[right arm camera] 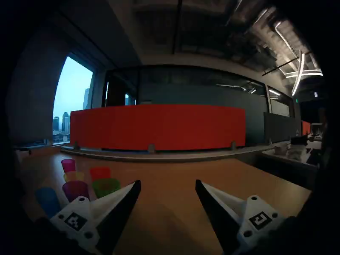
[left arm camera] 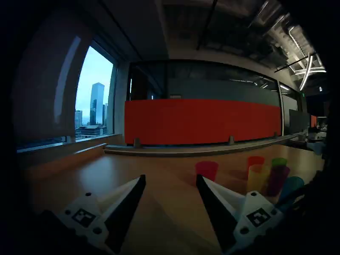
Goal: Pour water
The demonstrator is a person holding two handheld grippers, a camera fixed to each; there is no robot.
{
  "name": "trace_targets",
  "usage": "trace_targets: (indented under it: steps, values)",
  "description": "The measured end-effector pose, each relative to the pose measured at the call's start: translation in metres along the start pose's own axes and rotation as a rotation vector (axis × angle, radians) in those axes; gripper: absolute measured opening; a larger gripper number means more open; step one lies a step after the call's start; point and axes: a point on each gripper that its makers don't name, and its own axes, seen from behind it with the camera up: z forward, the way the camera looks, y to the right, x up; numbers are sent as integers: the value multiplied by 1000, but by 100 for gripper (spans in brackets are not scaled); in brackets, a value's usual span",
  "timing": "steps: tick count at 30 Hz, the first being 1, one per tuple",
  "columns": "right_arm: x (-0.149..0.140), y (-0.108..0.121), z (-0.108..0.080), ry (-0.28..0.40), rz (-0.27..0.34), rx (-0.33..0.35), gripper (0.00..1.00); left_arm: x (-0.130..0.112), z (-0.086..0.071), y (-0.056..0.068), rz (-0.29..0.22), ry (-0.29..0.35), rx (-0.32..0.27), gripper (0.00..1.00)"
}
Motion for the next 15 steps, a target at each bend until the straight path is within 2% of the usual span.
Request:
trace_targets:
  steps: [15]
  values:
    - [1, -1, 0, -1, 0, 0, 99, -1, 0, 0, -1, 0, 0, 88]
